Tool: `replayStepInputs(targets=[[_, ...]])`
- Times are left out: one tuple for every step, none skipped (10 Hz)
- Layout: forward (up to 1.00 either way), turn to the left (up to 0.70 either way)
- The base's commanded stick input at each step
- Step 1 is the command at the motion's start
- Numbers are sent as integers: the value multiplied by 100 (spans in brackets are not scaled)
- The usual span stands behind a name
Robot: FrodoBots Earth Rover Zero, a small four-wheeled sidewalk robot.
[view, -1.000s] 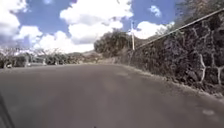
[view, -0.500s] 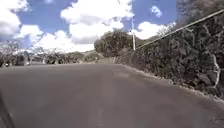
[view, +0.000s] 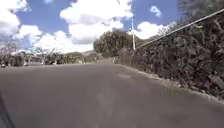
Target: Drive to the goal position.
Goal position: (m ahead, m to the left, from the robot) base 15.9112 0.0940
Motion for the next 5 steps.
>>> replayStepInputs(targets=[[70,0],[70,0],[70,0],[70,0],[70,0]])
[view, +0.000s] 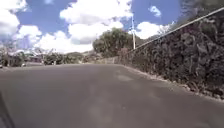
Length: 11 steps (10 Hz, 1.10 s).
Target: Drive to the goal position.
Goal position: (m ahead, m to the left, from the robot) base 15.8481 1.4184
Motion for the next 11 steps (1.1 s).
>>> replayStepInputs(targets=[[70,0],[70,0],[70,0],[70,0],[70,0],[70,0],[70,0],[70,0],[70,0],[70,0],[70,0]])
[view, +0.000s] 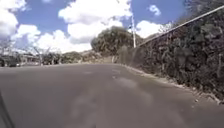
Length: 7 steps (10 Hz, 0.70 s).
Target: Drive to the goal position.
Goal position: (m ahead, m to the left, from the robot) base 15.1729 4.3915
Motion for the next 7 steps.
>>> replayStepInputs(targets=[[70,0],[70,0],[70,7],[70,19],[70,27],[70,27],[70,27]])
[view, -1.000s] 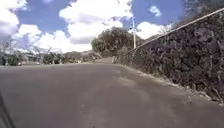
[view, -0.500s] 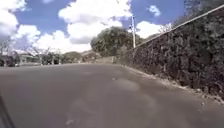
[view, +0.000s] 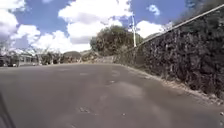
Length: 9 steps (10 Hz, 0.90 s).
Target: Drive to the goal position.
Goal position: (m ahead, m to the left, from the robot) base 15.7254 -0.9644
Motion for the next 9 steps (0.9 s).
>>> replayStepInputs(targets=[[70,27],[70,27],[70,27],[70,27],[70,27],[70,27],[70,27],[70,27],[70,27]])
